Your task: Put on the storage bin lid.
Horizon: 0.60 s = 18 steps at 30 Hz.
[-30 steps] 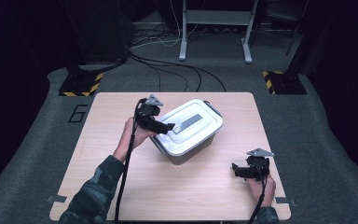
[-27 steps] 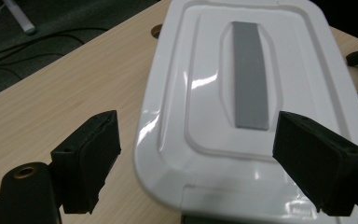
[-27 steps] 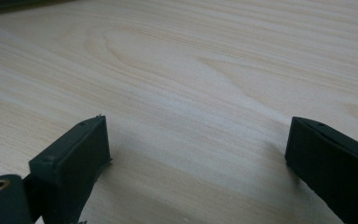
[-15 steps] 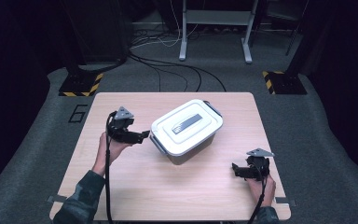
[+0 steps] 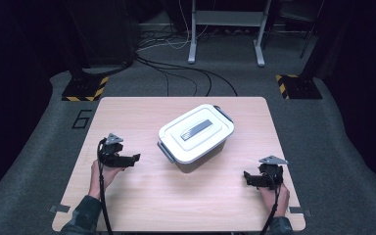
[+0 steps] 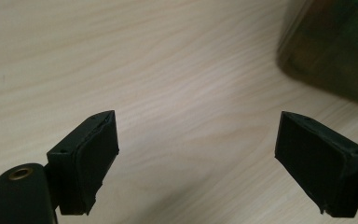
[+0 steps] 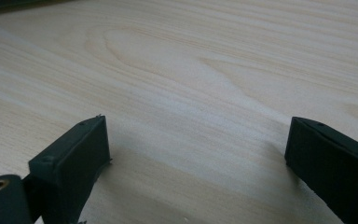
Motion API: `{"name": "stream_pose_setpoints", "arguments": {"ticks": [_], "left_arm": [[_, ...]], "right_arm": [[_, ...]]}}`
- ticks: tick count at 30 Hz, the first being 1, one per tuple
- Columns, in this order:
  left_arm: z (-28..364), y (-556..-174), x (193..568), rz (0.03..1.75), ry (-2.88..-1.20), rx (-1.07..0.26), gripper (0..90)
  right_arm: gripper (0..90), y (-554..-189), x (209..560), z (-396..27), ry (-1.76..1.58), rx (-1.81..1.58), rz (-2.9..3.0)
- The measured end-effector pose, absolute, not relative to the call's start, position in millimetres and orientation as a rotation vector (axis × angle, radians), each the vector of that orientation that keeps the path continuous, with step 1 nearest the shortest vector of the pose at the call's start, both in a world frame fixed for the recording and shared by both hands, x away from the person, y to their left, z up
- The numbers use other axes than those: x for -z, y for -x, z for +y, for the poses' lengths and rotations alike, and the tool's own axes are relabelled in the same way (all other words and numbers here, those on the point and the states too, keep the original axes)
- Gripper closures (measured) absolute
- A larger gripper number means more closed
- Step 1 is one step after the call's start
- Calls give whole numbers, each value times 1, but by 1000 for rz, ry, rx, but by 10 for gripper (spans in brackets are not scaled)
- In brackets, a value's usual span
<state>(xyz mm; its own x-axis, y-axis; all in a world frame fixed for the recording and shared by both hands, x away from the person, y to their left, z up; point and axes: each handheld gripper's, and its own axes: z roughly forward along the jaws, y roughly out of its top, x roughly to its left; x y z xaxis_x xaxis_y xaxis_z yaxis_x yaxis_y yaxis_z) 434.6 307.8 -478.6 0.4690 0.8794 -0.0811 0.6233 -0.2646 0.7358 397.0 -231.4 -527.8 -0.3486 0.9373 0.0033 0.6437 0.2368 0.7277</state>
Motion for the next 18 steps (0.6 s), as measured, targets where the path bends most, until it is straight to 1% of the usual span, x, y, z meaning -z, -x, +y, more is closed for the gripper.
{"name": "stream_pose_setpoints", "arguments": {"ticks": [5,7,8,10,13,16,18], "left_arm": [[321,-431,506,1316,-1987,-441,129],[324,-430,511,1329,-1995,-436,125],[328,-428,520,1354,-1990,-445,122],[331,-425,524,1349,-1972,-492,116],[332,-423,525,1349,-1963,-504,105],[331,-418,529,1329,-1972,-575,106],[331,-418,529,1329,-1974,-580,102]], "right_arm": [[57,-397,528,-231,-1446,-900,2079],[57,-397,528,-231,-1447,-900,2079],[57,-397,528,-231,-1447,-901,2079],[57,-397,528,-231,-1447,-901,2079],[57,-397,528,-231,-1447,-901,2079],[57,-397,528,-231,-1448,-901,2079],[56,-397,528,-231,-1447,-901,2079]]}}
